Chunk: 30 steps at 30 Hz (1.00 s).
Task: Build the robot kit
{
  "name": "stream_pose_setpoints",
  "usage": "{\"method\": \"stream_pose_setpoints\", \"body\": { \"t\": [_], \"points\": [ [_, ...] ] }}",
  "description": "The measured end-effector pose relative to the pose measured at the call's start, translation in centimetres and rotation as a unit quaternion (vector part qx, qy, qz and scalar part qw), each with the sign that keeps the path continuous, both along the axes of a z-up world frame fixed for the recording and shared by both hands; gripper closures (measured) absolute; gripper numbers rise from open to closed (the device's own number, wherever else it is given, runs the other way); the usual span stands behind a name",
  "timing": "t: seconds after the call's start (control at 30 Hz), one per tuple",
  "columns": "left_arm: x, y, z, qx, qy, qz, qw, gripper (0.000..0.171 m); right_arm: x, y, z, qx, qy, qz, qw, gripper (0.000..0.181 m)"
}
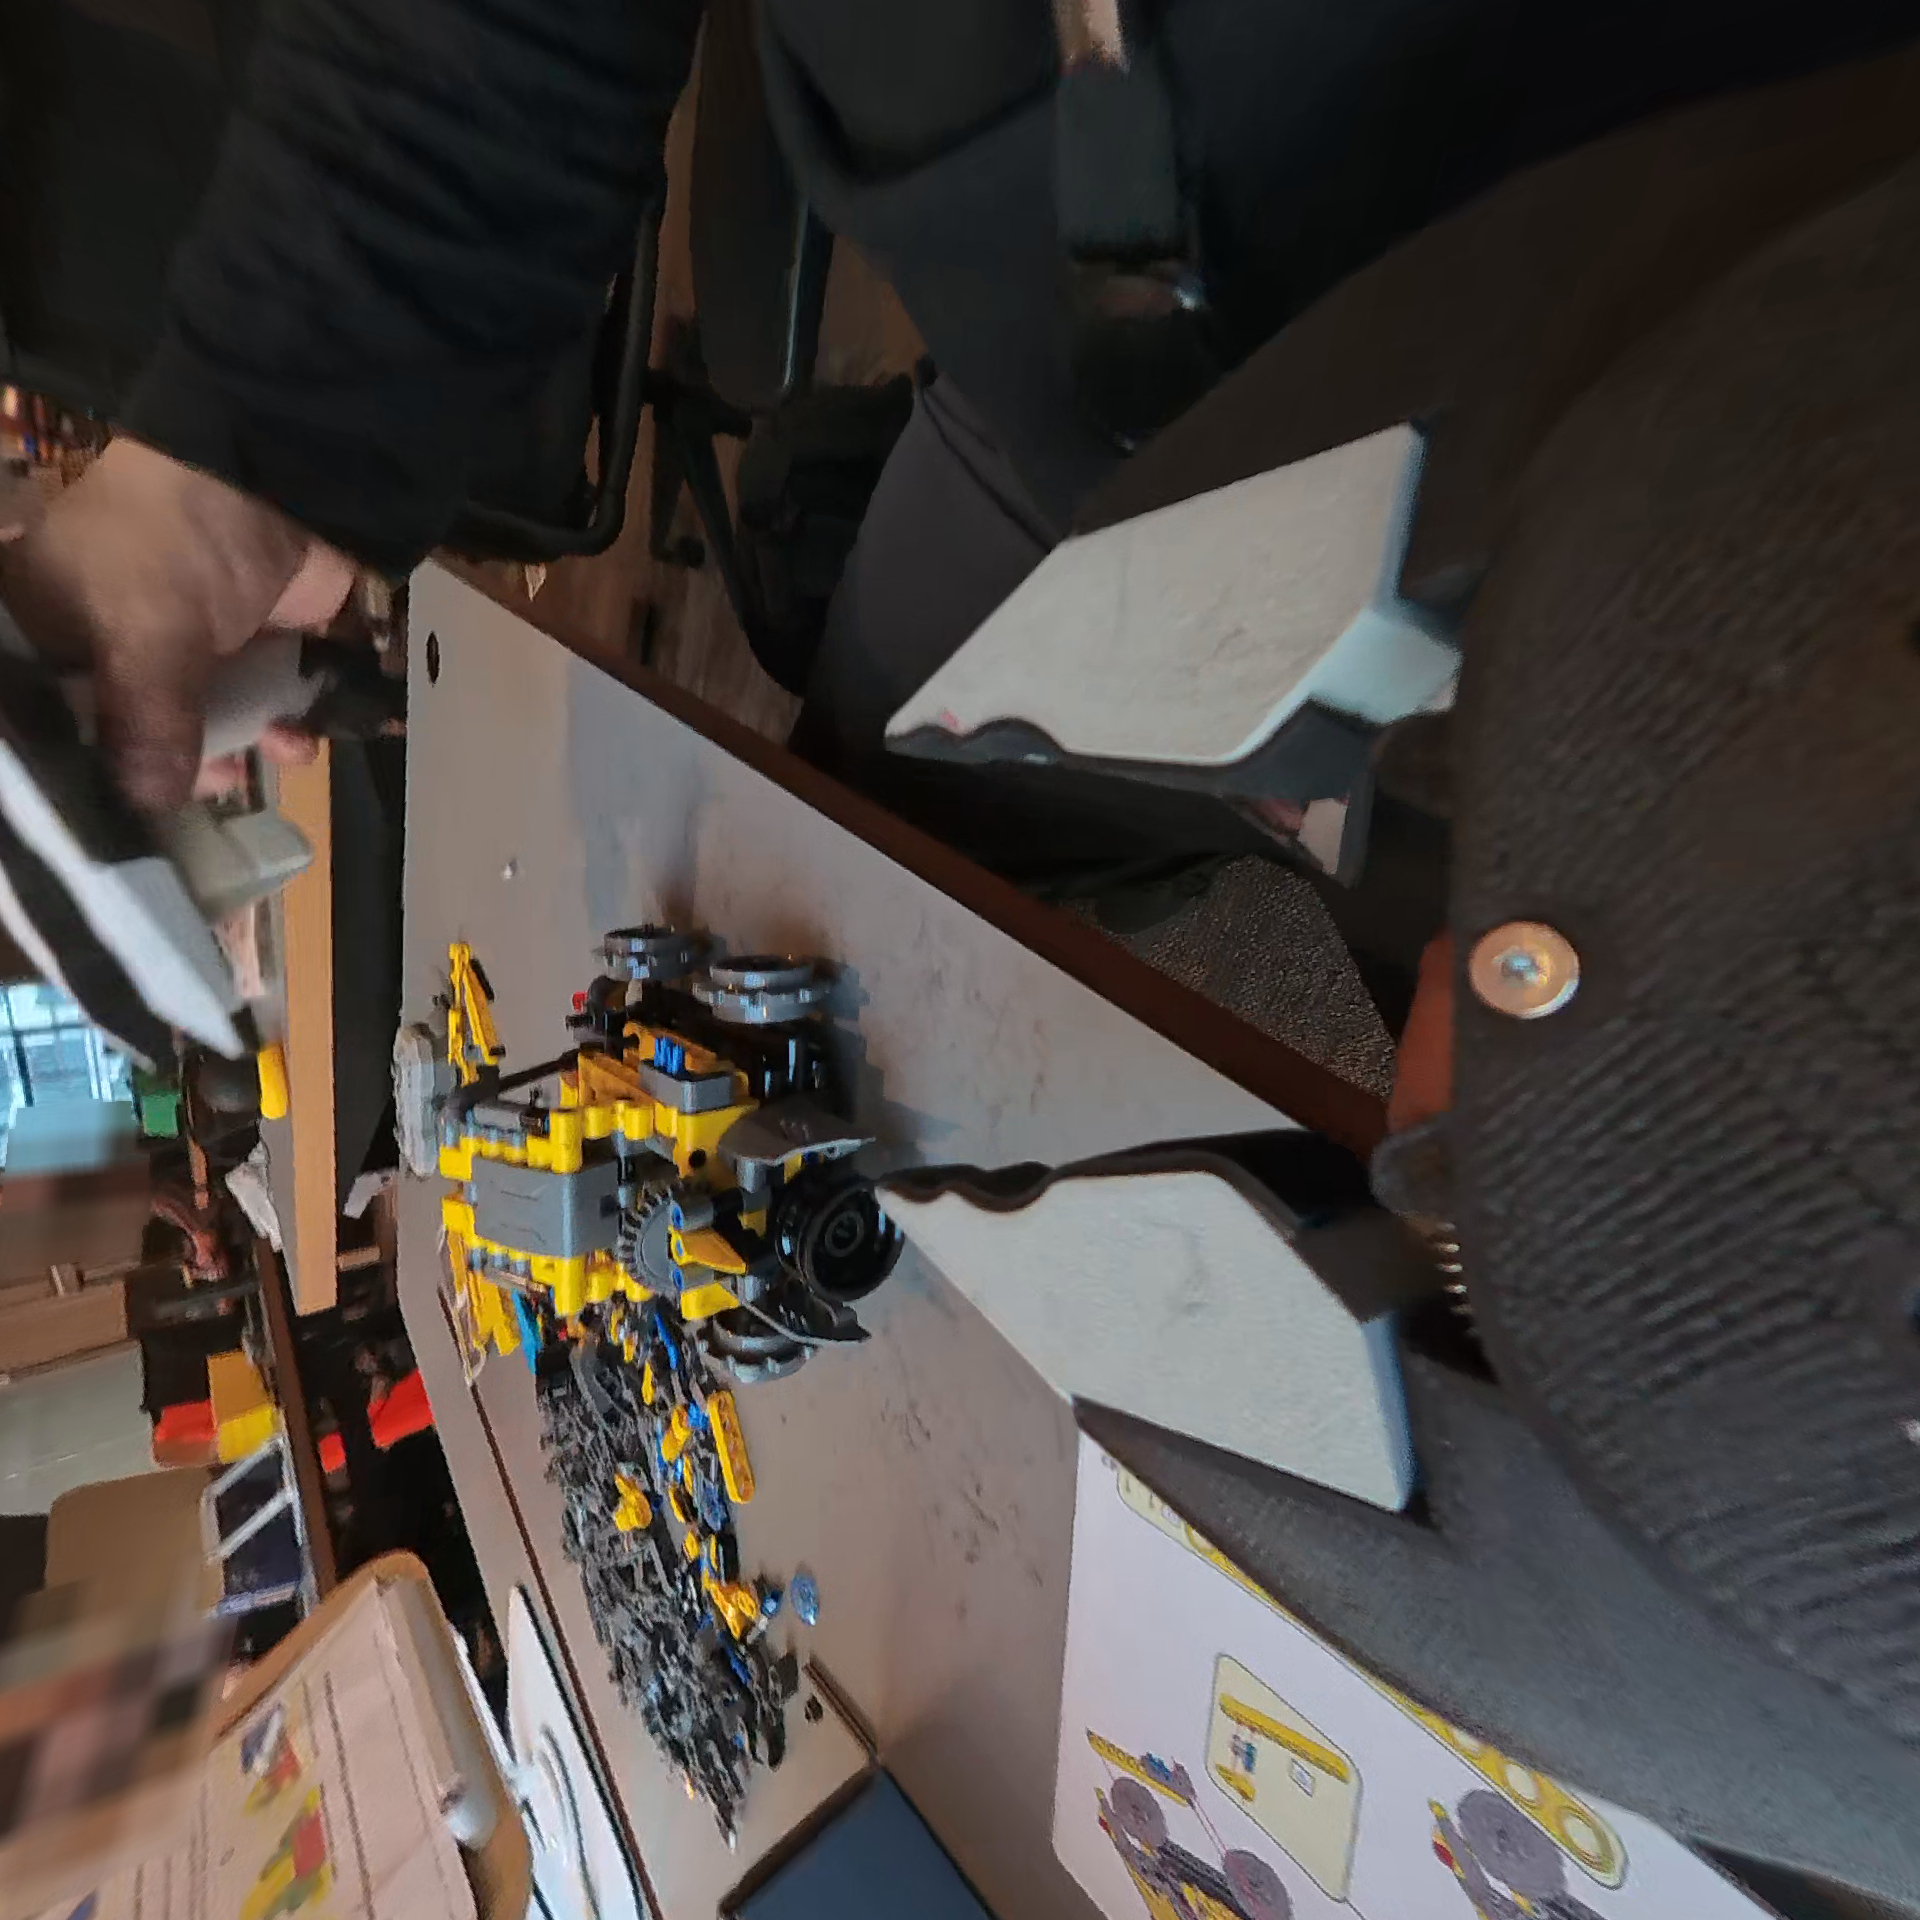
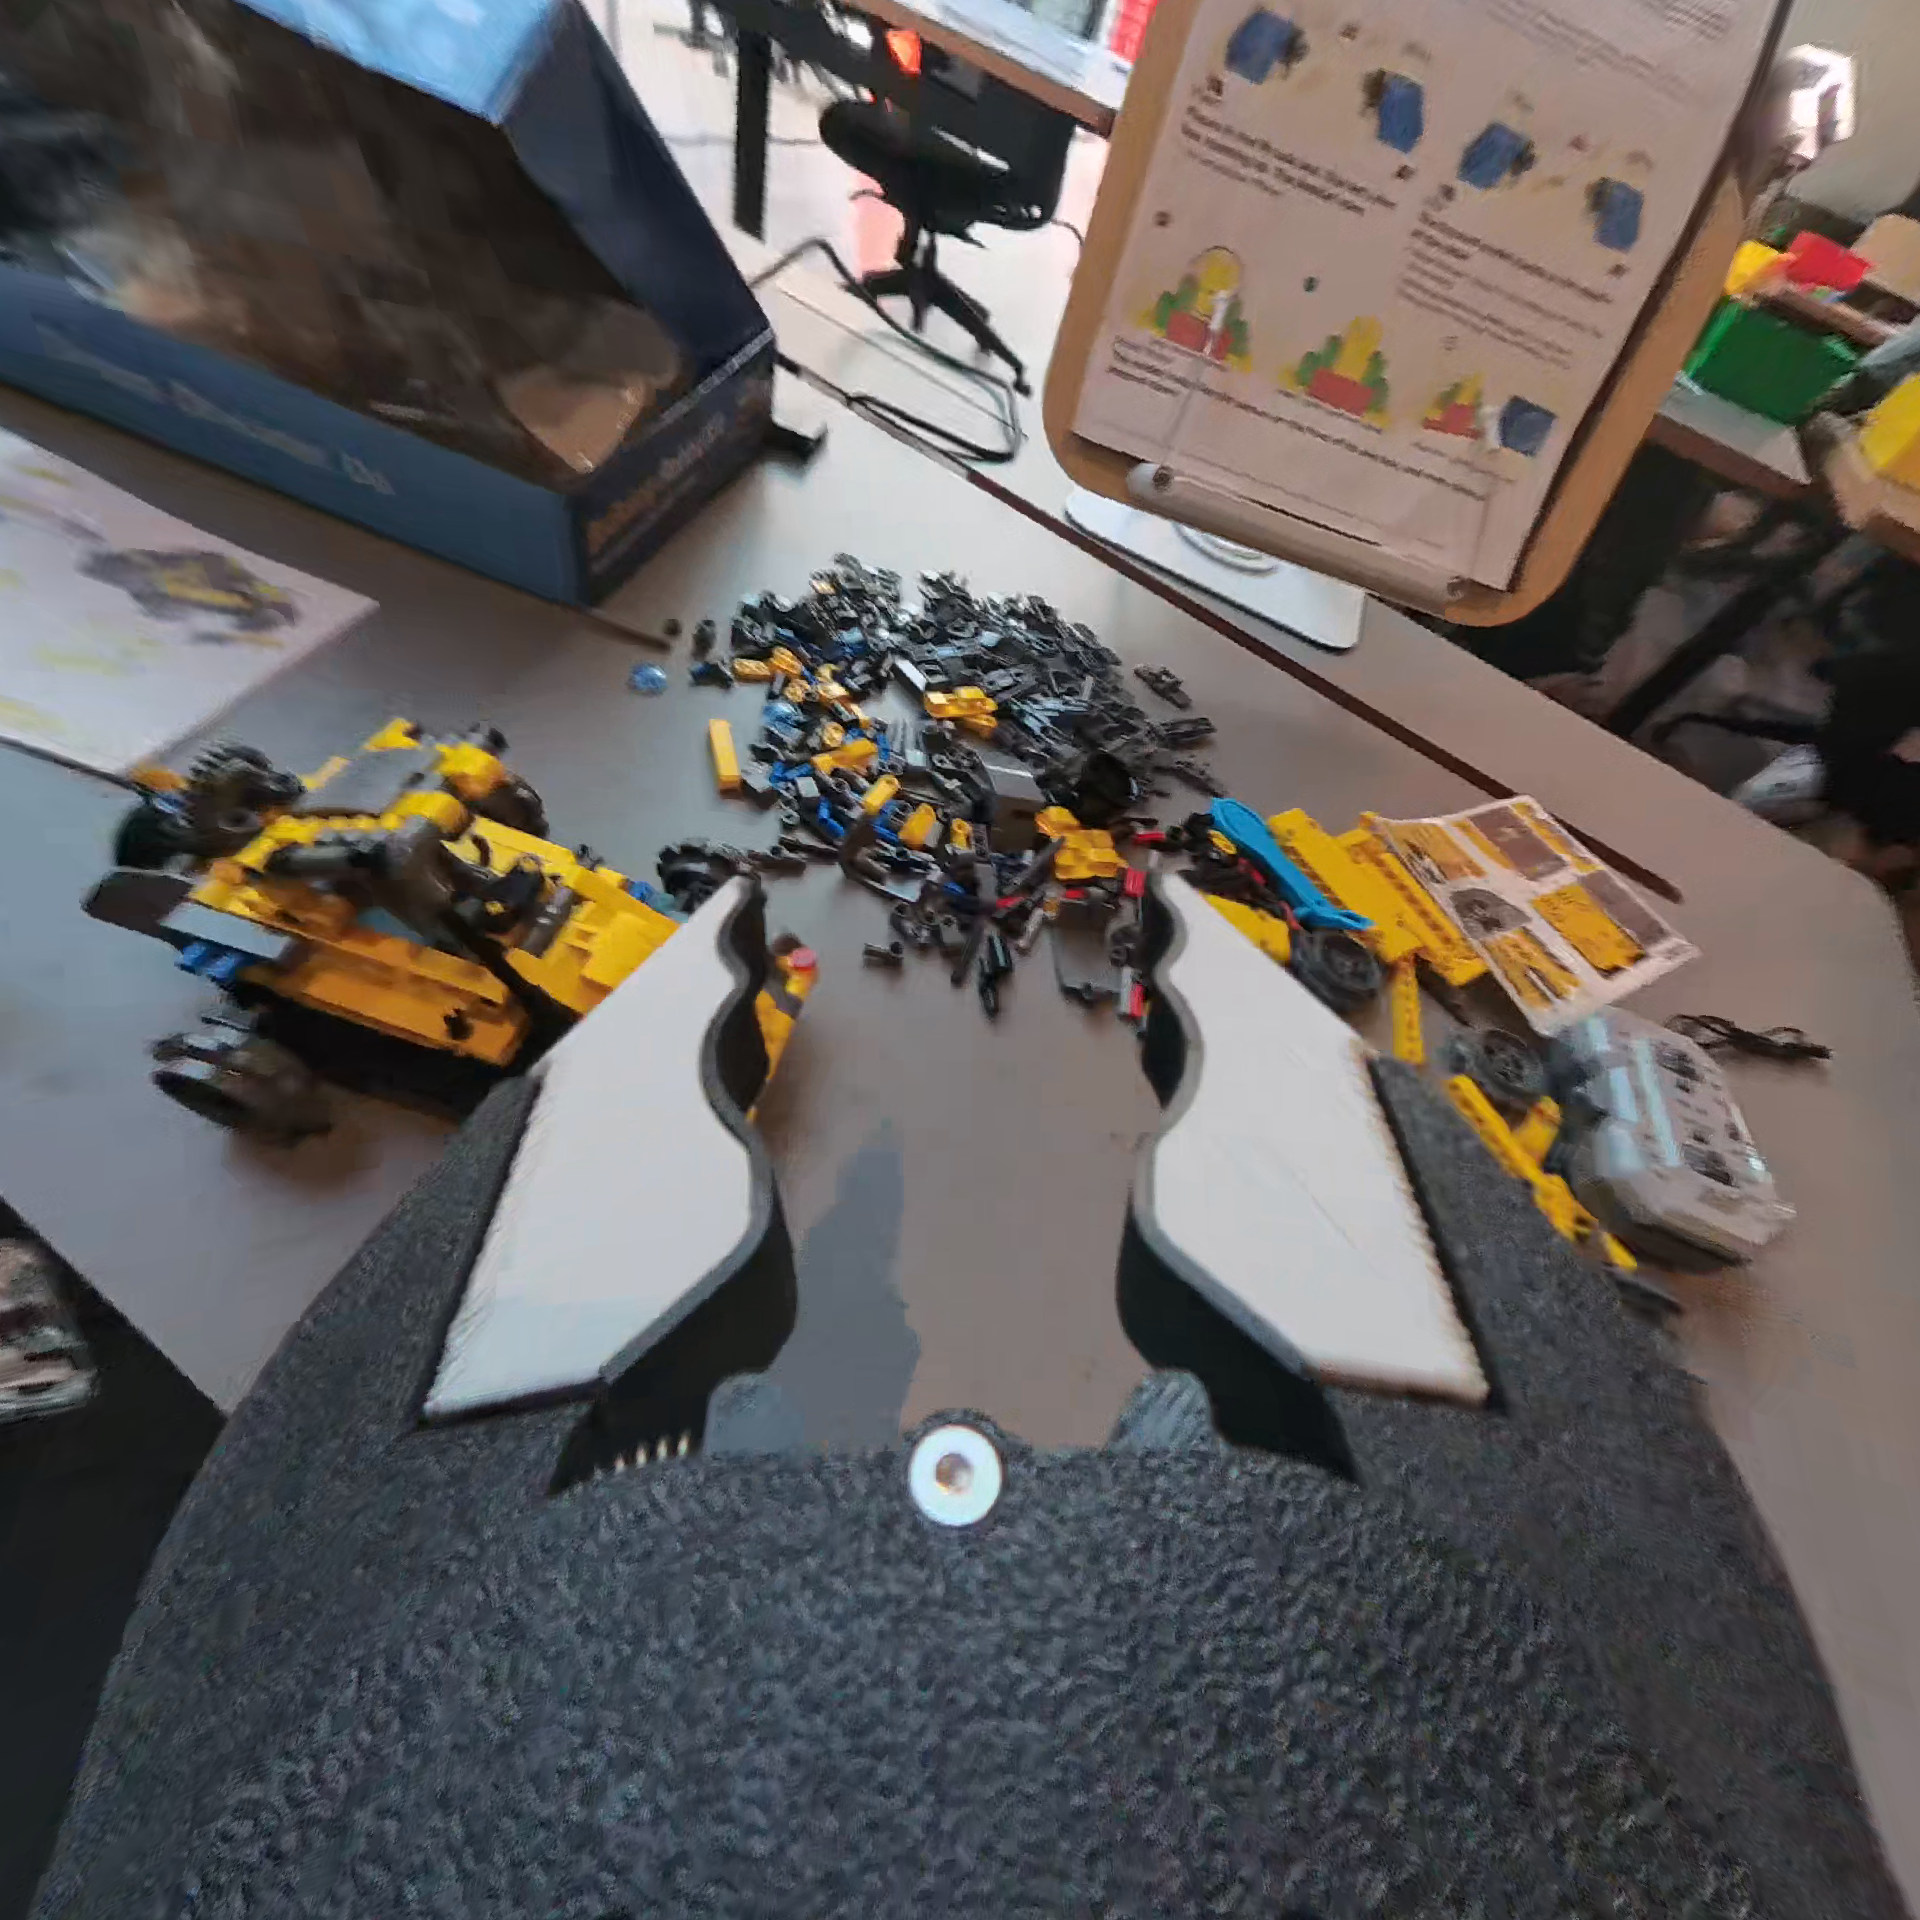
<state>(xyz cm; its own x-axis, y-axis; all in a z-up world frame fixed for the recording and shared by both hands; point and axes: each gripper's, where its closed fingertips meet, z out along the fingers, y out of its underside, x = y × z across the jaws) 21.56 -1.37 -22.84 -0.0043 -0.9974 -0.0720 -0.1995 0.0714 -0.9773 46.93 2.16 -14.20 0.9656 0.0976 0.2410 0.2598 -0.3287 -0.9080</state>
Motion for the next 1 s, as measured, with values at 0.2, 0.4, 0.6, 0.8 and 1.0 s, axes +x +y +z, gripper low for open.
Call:
{"method": "stream_pose_setpoints", "body": {
  "t": [0.2,0.4,0.6,0.8,1.0],
  "points": [
    [-0.6,0.4,0.7,-0.021,0.001,-0.012,1.000,0.113,-0.7,2.0,0.2,0.003,0.054,0.008,0.998,0.071],
    [-1.1,0.4,1.8,-0.012,-0.029,-0.014,0.999,0.105,-2.7,3.8,-1.9,-0.033,0.082,0.043,0.995,0.086],
    [-1.2,1.1,0.9,-0.022,-0.011,-0.010,1.000,0.104,-2.0,3.9,-3.5,-0.076,0.014,0.047,0.996,0.174],
    [-1.2,1.4,0.6,-0.033,-0.011,-0.011,0.999,0.108,3.8,2.7,-1.9,-0.055,-0.060,-0.060,0.995,0.181],
    [-0.6,1.0,-1.0,-0.043,0.023,-0.022,0.999,0.114,8.5,0.0,-1.3,-0.045,-0.016,-0.110,0.993,0.172]
  ]
}}
